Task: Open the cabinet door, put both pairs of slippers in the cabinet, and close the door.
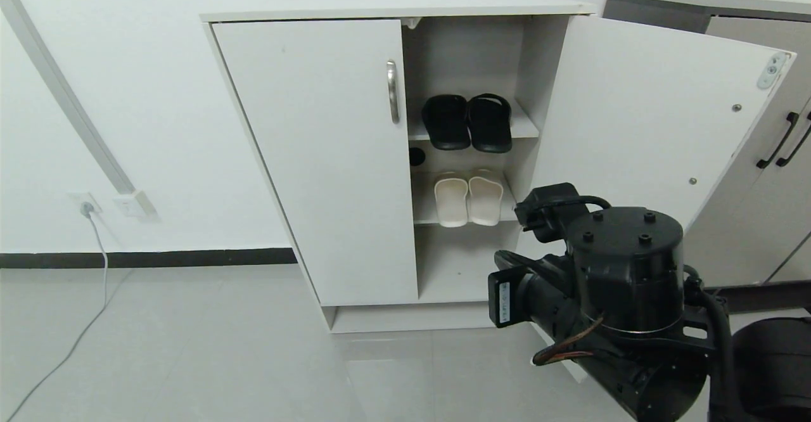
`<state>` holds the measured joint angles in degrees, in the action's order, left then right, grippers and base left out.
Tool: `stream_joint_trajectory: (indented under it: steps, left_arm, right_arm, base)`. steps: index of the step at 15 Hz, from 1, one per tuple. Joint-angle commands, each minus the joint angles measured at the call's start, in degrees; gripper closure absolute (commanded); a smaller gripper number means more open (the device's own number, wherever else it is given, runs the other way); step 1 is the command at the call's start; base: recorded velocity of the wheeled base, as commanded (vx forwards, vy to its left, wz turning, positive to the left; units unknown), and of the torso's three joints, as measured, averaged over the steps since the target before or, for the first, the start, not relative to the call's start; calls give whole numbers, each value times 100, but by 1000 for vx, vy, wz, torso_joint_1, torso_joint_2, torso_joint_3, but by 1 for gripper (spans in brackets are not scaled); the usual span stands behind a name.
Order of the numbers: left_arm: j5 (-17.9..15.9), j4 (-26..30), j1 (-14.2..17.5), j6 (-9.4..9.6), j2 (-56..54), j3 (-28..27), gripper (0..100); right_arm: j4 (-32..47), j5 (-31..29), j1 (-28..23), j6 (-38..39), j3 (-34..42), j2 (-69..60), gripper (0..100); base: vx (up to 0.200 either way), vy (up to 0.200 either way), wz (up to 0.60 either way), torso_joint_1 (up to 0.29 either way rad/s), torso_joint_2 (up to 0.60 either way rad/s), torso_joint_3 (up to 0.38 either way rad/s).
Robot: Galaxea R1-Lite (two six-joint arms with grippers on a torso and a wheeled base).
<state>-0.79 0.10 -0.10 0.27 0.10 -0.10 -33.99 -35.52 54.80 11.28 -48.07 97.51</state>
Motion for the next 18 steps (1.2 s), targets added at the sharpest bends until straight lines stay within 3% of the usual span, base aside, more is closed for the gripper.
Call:
stream_joint_trajectory:
  steps: [1, 12, 18]
  left_arm:
    - [0, -1, 1, 0, -1, 1, 100]
    - [0, -1, 1, 0, -1, 1, 100]
    - [0, -1, 1, 0, -1, 1, 100]
  right_arm:
    - [-47, 10, -48, -73, 96, 40, 100]
    - [-47, 37, -74, -117, 131, 101, 100]
    - [-38, 28, -101, -117, 131, 84, 100]
  base:
    - [0, 0, 0, 0, 0, 0]
    - [0, 0, 0, 0, -7, -6]
    - [0, 0, 0, 31, -348, -330]
